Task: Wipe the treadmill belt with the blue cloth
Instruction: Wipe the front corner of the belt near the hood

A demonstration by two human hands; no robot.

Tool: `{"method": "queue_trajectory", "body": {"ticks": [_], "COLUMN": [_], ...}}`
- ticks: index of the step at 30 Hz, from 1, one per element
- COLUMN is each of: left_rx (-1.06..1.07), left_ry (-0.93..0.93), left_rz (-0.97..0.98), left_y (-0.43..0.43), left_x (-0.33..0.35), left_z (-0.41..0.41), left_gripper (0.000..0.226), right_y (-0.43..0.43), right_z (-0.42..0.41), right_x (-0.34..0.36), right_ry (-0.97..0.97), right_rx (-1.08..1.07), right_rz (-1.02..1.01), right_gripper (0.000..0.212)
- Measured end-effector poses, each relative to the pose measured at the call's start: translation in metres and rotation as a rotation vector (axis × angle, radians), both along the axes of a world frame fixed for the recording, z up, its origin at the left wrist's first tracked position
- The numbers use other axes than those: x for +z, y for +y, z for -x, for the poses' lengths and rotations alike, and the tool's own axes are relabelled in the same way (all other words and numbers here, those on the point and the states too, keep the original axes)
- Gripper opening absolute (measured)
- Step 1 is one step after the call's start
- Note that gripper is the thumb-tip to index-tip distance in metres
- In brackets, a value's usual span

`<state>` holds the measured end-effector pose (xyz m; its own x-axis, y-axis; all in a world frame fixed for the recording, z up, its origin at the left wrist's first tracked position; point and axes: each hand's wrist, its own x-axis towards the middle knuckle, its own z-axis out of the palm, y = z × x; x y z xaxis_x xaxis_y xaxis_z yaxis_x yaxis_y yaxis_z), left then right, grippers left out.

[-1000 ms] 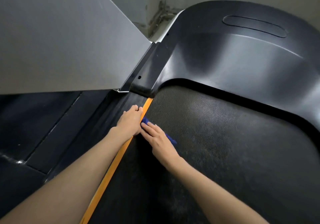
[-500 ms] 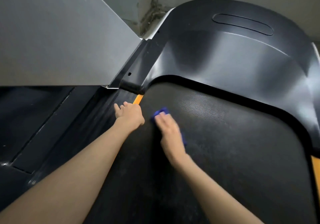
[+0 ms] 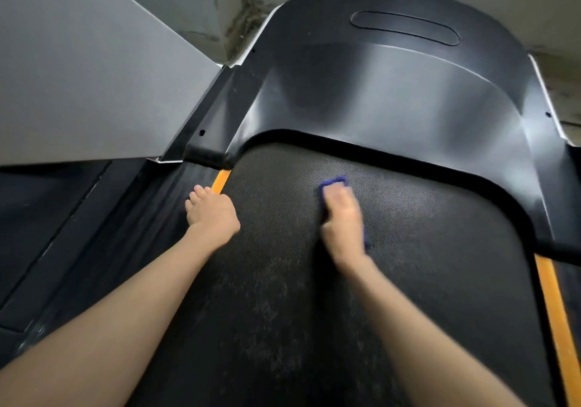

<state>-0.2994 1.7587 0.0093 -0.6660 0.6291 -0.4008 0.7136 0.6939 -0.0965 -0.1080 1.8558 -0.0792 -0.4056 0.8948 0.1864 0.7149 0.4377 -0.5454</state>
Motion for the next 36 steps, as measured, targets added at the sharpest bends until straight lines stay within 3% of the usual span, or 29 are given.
{"method": "queue_trajectory", "body": {"ticks": [2, 4, 6, 10, 13, 15, 18, 20, 21, 27, 30, 32, 36], "left_rx": [-0.033, -0.043, -0.044, -0.015, 0.010, 0.026, 0.004, -0.034, -0.055, -0.062, -0.019, -0.010, -0.063], "left_ry": [0.042, 0.057, 0.064, -0.011, -0.024, -0.014, 0.033, 0.078, 0.089, 0.031, 0.010, 0.012, -0.030], "left_rz": [-0.003, -0.042, -0.089, -0.143, -0.130, -0.130, -0.135, -0.141, -0.144, -0.135, -0.149, -0.165, -0.165], "left_y": [0.000, -0.002, -0.008, -0.015, -0.011, -0.007, -0.010, -0.013, -0.014, -0.012, -0.011, -0.010, -0.021], "left_x": [-0.001, -0.001, -0.004, -0.016, -0.018, -0.017, -0.015, -0.015, -0.015, -0.019, -0.018, -0.018, -0.024], "left_z": [-0.001, 0.000, 0.004, 0.013, 0.014, 0.013, 0.012, 0.013, 0.014, 0.023, 0.019, 0.017, 0.018], "left_gripper": [0.048, 0.043, 0.048, 0.070, 0.067, 0.066, 0.058, 0.055, 0.054, 0.055, 0.053, 0.054, 0.077], "right_y": [-0.032, -0.007, 0.034, 0.088, 0.088, 0.077, 0.052, 0.056, 0.064, 0.099, 0.066, 0.020, -0.082], "right_z": [0.027, 0.010, -0.033, -0.121, -0.093, -0.046, 0.011, 0.011, -0.001, -0.126, -0.098, -0.049, 0.007], "right_x": [-0.009, -0.009, -0.002, 0.013, 0.011, 0.010, 0.001, 0.002, 0.001, 0.007, 0.004, -0.007, -0.006], "right_ry": [-0.078, -0.154, -0.170, -0.199, -0.211, -0.136, -0.140, -0.184, -0.191, -0.207, -0.129, -0.040, -0.106], "right_rx": [0.362, 0.544, 0.375, -0.323, -0.585, -0.489, 0.020, 0.260, 0.269, -0.366, -0.491, -0.328, 0.412], "right_rz": [-0.056, -0.154, -0.141, 0.024, 0.107, 0.077, 0.047, 0.029, -0.002, 0.048, 0.035, -0.027, -0.096], "right_gripper": [0.065, 0.067, 0.067, 0.061, 0.052, 0.049, 0.056, 0.067, 0.067, 0.058, 0.054, 0.056, 0.058]}}
